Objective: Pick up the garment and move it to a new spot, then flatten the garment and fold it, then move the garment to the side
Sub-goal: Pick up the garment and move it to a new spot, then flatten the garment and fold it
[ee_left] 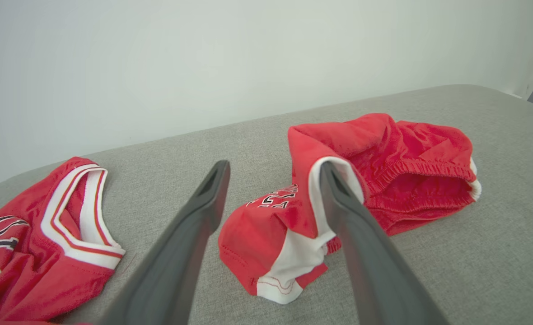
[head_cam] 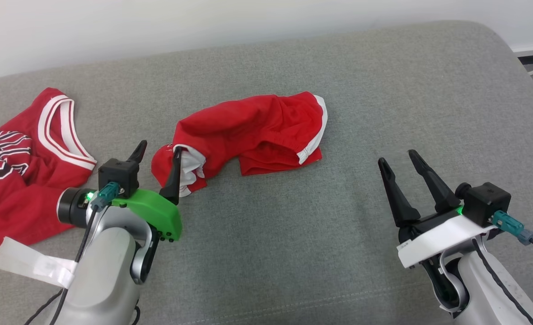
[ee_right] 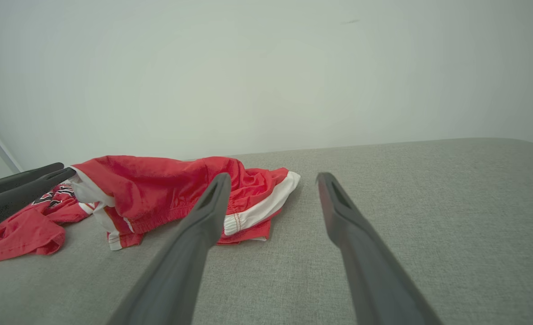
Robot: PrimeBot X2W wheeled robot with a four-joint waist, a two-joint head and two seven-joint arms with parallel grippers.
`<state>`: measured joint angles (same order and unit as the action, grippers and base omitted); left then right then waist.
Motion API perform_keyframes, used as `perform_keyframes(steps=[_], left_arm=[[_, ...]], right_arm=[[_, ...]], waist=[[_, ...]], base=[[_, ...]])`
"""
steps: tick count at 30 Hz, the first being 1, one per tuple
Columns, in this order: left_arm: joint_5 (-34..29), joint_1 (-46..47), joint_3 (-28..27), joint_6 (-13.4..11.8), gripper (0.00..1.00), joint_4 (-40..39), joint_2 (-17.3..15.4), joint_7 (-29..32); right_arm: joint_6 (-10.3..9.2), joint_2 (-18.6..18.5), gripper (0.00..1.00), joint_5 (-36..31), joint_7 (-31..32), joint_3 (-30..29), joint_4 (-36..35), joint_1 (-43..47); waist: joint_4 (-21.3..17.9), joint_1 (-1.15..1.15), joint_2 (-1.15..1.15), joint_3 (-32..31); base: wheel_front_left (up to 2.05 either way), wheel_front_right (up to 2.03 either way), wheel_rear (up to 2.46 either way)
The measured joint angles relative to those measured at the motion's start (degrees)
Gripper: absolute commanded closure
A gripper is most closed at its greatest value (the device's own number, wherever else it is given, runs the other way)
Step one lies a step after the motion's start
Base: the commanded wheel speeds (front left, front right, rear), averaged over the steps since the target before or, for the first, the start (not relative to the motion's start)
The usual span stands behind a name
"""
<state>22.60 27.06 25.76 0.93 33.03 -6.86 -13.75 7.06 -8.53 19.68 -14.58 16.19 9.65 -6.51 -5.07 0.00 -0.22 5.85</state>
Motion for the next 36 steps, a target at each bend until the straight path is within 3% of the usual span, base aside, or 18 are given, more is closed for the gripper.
perform_keyframes(steps=[9, 15, 24, 36], left_arm=[[-2.6, -0.1, -0.6, -2.5, 0.0, -5.1, -0.2, -0.5], [-2.2, -1.5, 0.5, -1.8, 0.0, -6.8, 0.3, -0.5], [-1.6, -4.7, 1.7, -1.0, 0.0, -5.7, 0.5, -0.4], [-1.2, -4.7, 3.7, 0.2, 0.0, -6.5, 1.0, 1.2]], right_arm=[[0.0, -0.3, 0.0, 0.0, 0.0, 0.9, 0.2, 0.0], [0.0, -0.5, 0.0, 0.1, 0.0, 1.2, 0.2, 0.0], [0.0, -1.1, 0.0, 0.0, 0.0, 6.1, 0.5, -2.5], [0.0, -2.7, 0.0, -0.2, 1.0, 11.0, 6.8, -9.0]], waist=[[0.6, 0.0, 0.0, 0.1], [0.7, 0.0, 0.0, 0.9], [1.4, 0.0, 0.0, 2.7], [2.5, 0.0, 0.0, 6.1]], base=[[0.0, 0.0, 0.0], [0.0, 0.0, 0.0], [0.0, 0.0, 0.0], [0.0, 0.0, 0.0]])
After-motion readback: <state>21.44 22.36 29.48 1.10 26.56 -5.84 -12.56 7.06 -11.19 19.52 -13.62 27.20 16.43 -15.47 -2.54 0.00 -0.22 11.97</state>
